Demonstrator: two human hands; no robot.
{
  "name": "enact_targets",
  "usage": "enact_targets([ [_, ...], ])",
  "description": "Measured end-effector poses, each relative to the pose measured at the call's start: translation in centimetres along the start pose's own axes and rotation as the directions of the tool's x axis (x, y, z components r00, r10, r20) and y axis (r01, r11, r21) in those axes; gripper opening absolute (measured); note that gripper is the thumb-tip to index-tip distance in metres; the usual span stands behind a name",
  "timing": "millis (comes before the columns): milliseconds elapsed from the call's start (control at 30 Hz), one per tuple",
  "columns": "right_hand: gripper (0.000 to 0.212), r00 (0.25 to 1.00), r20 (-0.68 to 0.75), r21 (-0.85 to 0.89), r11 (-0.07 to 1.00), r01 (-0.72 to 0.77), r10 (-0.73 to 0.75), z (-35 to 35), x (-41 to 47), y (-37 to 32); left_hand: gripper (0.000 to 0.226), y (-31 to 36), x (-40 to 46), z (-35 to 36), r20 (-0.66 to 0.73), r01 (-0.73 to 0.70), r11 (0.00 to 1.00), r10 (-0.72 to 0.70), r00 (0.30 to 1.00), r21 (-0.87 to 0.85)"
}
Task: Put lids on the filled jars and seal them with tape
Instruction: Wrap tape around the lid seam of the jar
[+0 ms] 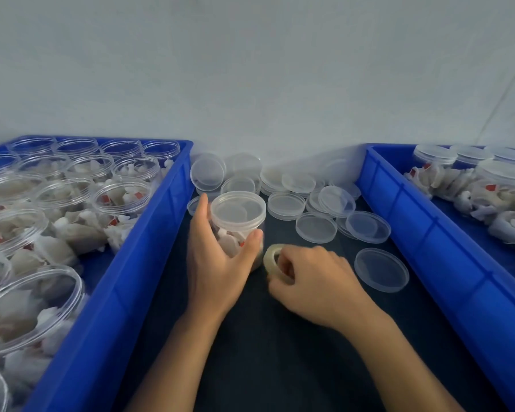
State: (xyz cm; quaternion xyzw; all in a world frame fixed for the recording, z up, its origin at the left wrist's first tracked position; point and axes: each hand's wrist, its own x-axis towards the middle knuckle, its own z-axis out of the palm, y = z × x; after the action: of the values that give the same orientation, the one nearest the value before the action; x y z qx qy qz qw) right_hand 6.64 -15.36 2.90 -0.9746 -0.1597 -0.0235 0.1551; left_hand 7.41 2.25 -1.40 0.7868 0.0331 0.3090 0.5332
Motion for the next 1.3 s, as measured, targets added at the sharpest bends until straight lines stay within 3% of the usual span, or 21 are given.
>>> enact_targets([
  [67,0.031,0.989,-0.137,0.162,0.986,-0.04,0.062,-0.4,0.0,0.3,0.091,1.1,-0.3,-0.2,-0.127,-0.155,0.982,0.168,0.978,0.109],
  [133,0.031,0.97,-0.208,0.419,0.908,-0.025,0.123,-0.6,0.1,0.5,0.063,2.1,-0.7,-0.2,-0.218,-0.342,0.899,0.404,0.888,0.272],
  [200,0.029,0.96,-0.235,0.581,0.814,0.013,0.153,-0.6,0.3,0.4,0.031,2.8,-1.3,0.0,-0.173,-0.494,0.81,0.561,0.81,0.316],
  [267,0.022,0.954,-0.258,0.626,0.779,0.044,0.153,-0.4,0.3,0.2,0.015,3.2,-1.9,0.3,-0.044,-0.585,0.77,0.613,0.788,0.256],
  [367,0.011,0.935,-0.343,0.508,0.855,0.106,0.088,-0.1,0.1,0.3,0.029,3.7,-2.4,0.6,0.063,-0.506,0.852,0.503,0.862,0.136],
  [500,0.015,0.871,-0.485,0.254,0.94,0.228,-0.081,0.2,0.1,0.2,0.048,4.4,-2.2,0.5,0.051,-0.32,0.944,0.316,0.947,0.081],
  [600,0.017,0.808,-0.559,0.155,0.934,0.321,-0.185,0.0,0.1,0.2,0.046,4.7,-2.0,0.1,0.058,-0.259,0.964,0.255,0.965,0.057],
  [833,0.015,0.761,-0.552,-0.044,0.924,0.38,-0.34,-0.3,0.2,1.3,0.013,4.8,-1.9,-0.4,0.12,-0.036,0.989,0.054,0.991,-0.145],
  [1000,0.022,0.761,-0.552,-0.035,0.921,0.387,-0.341,-0.1,0.4,1.5,0.005,4.6,-1.7,-0.7,0.089,-0.046,0.986,0.061,0.994,-0.16],
  [1300,0.024,0.835,-0.496,-0.017,0.964,0.266,-0.239,-0.1,0.4,1.5,0.008,4.5,-1.9,-0.3,0.048,-0.312,0.947,0.309,0.95,0.082],
])
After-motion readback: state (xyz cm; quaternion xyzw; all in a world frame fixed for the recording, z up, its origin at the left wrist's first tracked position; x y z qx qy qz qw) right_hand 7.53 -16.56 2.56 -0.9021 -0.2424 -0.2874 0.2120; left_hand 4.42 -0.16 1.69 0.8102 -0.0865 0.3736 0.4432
